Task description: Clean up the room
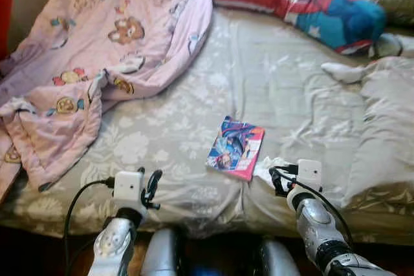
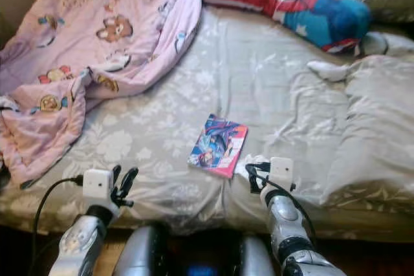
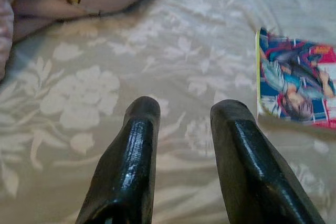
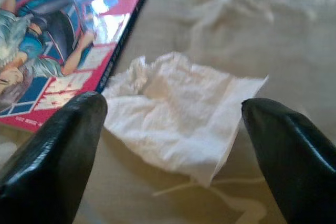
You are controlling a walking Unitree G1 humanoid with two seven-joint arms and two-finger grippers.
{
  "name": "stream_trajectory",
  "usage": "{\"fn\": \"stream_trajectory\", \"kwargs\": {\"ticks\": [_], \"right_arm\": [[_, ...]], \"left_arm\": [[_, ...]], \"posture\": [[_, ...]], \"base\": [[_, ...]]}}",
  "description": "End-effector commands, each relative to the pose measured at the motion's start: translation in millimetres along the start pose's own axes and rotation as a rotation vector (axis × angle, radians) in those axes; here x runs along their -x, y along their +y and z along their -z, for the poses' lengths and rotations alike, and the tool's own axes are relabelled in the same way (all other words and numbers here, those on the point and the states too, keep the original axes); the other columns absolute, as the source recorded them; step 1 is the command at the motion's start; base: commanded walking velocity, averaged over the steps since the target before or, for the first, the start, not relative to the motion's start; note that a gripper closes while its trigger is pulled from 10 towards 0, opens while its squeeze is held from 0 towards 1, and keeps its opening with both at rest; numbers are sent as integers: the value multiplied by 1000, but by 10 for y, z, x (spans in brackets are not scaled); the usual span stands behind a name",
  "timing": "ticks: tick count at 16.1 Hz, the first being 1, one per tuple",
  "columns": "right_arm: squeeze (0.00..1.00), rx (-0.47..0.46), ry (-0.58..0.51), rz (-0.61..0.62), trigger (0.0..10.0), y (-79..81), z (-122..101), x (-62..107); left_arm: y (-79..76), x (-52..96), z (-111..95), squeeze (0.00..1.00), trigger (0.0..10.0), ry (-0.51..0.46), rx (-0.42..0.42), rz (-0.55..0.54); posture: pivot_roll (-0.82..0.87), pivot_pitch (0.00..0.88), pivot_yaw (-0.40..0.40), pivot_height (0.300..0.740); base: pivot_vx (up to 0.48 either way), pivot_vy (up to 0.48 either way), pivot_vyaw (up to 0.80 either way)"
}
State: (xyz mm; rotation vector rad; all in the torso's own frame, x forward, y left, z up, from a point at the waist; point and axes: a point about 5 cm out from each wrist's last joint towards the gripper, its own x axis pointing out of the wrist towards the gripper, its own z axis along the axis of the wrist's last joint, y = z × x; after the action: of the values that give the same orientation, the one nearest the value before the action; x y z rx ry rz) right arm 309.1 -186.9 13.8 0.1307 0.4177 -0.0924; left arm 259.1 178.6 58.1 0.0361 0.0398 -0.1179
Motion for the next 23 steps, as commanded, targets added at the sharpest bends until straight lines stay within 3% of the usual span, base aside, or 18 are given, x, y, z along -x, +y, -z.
{"fn": "stream_trajectory", "kwargs": {"ticks": [1, 3, 5, 6, 11, 14, 17, 23], "right_arm": [[1000, -39, 40, 9, 10000, 7, 79, 14], [1000, -57, 37, 14, 10000, 9, 61, 6], [1000, 43, 6, -9, 10000, 36, -3, -8], [0, 130, -2, -52, 10000, 81, -66, -32], [0, 158, -53, 3, 10000, -14, -278, -83], [0, 416, -22, -10, 10000, 23, -337, -117], [0, 369, -57, -3, 10000, 16, -479, -147], [0, 398, -7, 23, 10000, -30, -417, -141]], "left_arm": [[19, 60, 24, 0, 10000, 22, -11, 4], [21, 113, -19, 0, 10000, 22, -11, 5], [20, 116, -58, 0, 10000, 21, 1, -2], [14, 85, -116, 0, 10000, 11, 19, -19], [-23, 148, -236, 0, 10000, -2, 28, -2], [-3, 248, -227, 0, 10000, 30, 35, -10], [2, 325, -251, 0, 10000, 42, 37, -14], [60, 364, -292, 0, 10000, 63, 22, -14]], "posture": [[240, 284, 9, 633], [240, 312, 12, 633], [232, 336, 5, 633], [228, 360, 0, 633], [228, 418, 7, 633], [234, 459, 14, 633], [244, 483, 20, 633], [261, 504, 40, 633]], "base": [[0, 0, 0], [0, 0, 0], [0, 0, 0], [0, 0, 0], [0, 0, 0], [0, 0, 0], [0, 0, 0], [0, 0, 0]]}}
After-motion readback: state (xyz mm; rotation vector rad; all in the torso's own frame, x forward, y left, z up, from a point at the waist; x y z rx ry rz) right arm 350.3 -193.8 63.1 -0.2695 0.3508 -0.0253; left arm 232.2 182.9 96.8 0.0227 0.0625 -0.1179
